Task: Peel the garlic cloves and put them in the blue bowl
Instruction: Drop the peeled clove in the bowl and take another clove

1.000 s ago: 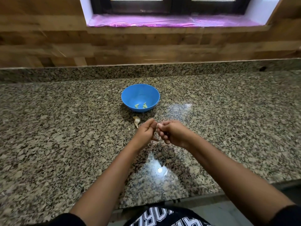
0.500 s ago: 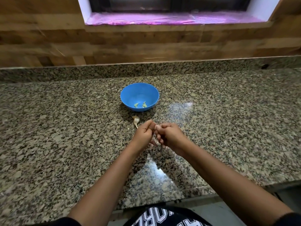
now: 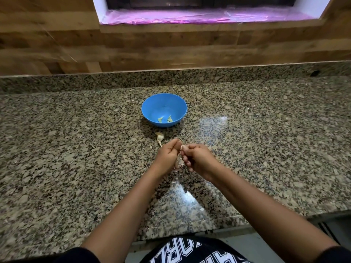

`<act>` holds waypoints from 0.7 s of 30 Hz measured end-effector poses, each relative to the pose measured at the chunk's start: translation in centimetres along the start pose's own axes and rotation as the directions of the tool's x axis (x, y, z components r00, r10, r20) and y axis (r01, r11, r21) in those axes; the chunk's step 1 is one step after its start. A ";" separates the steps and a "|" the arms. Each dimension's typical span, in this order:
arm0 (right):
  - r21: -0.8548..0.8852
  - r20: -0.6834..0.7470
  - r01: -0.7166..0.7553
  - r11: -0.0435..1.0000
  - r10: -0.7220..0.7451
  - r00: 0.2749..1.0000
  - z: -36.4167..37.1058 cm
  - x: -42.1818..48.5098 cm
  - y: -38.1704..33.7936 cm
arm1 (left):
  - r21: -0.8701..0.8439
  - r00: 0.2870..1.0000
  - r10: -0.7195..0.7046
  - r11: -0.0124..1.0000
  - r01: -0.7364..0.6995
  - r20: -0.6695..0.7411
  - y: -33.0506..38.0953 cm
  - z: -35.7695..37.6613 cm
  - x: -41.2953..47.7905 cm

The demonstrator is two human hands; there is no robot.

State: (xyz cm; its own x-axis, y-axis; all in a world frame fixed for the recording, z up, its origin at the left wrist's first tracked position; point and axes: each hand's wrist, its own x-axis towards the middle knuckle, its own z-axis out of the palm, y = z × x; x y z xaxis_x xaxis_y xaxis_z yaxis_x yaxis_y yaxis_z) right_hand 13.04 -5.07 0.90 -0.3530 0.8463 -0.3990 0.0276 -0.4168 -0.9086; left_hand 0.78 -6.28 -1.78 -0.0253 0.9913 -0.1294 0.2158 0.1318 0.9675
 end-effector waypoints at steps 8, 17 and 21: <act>-0.859 0.227 0.413 0.303 -0.497 0.837 -1.6 0.7 1.0 | -0.349 0.874 -0.419 0.803 0.483 0.245 1.0 -0.6 0.6; -0.686 0.007 0.122 0.717 -0.162 0.987 -0.9 0.6 0.4 | -0.016 0.978 -0.204 0.979 0.205 0.040 -0.8 0.3 0.7; -0.869 0.100 0.220 0.444 -0.276 0.956 -0.7 1.2 0.9 | 0.092 0.972 -0.231 0.968 0.234 -0.041 -0.5 0.9 0.5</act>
State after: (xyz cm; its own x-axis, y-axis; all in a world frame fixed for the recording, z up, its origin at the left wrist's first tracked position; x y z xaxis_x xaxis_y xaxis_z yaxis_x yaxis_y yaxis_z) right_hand 13.34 -4.21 -0.48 -0.4387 0.8908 -0.1179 0.7471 0.2887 -0.5988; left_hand 1.53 -5.90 -2.55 -0.1144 0.9333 -0.3403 0.2926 0.3590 0.8863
